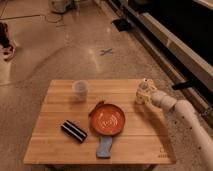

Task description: Stand the bottle upright

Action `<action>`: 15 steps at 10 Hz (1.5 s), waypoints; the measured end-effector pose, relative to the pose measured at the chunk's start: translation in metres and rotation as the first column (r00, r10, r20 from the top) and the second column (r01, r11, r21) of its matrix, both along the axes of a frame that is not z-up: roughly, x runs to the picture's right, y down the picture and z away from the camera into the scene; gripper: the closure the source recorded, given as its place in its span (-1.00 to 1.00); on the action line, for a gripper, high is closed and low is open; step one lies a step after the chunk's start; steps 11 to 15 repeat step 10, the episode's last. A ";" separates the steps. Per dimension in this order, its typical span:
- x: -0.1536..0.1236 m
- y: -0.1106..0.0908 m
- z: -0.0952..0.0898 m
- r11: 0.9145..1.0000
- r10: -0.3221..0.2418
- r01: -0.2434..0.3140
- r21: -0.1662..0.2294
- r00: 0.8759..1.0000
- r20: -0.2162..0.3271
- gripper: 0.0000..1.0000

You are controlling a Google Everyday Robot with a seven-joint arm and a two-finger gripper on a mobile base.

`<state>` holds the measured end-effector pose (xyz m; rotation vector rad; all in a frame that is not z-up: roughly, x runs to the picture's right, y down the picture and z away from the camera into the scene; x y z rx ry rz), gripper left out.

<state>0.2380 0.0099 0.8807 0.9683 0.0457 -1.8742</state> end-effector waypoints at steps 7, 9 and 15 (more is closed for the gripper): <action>0.017 0.010 -0.011 0.999 -0.018 0.019 -0.049 1.000 0.020 -0.60; 0.019 0.011 -0.020 0.997 -0.027 0.031 -0.064 0.998 0.053 -0.60; 0.019 0.012 -0.025 0.997 -0.031 0.036 -0.068 0.997 0.072 -0.60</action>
